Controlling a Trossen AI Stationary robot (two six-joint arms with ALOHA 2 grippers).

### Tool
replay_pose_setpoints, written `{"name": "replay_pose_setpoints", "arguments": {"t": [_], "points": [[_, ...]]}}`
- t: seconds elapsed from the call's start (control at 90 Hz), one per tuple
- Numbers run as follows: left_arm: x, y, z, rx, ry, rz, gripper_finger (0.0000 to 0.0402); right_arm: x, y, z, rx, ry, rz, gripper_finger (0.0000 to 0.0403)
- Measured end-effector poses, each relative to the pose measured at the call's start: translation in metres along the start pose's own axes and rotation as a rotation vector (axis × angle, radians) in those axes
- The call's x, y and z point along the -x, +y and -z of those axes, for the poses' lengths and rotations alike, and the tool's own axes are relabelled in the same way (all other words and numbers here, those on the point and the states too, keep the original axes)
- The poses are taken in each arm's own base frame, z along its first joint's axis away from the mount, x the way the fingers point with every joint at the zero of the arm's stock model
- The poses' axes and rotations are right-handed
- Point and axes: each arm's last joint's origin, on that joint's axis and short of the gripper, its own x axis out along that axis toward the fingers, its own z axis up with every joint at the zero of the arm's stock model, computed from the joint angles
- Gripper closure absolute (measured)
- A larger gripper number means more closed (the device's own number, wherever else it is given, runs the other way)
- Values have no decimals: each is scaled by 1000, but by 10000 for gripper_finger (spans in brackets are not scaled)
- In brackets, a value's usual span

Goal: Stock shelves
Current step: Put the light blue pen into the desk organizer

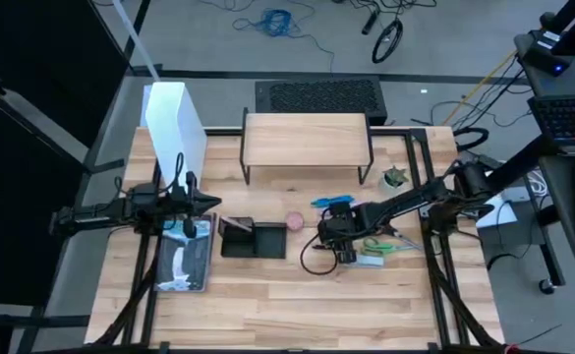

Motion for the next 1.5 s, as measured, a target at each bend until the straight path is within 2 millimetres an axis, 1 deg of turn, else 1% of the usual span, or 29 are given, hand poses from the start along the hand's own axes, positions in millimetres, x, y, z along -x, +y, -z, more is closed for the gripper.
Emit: {"name": "replay_pose_setpoints", "arguments": {"t": [0.133,0.2,0.233,0.433,0.544,0.789,1.011,1.133,1.244,1.333,1.5], "points": [[0,0,0,0,0,0,398,-9,2,2,1,21,-5,348],[0,0,0,0,0,0,398,-11,2,2,2,21,-5,378],[0,0,0,0,0,0,398,-11,2,2,2,20,-5,386],[0,0,0,0,0,0,398,-10,2,1,0,12,4,387],[0,0,0,0,0,0,398,-7,1,-3,0,8,4,394],[0,0,0,0,0,0,398,10,-1,-13,-12,-65,-8,397],[0,0,0,0,0,0,398,40,-4,-30,-38,-199,-11,398],[0,0,0,0,0,0,398,59,-11,-47,-63,-347,-7,398],[0,0,0,0,0,0,398,67,-22,-61,-80,-482,8,398],[0,0,0,0,0,0,398,73,-32,-73,-98,-622,22,398],[0,0,0,0,0,0,398,87,-57,-89,-130,-863,77,398]]}}
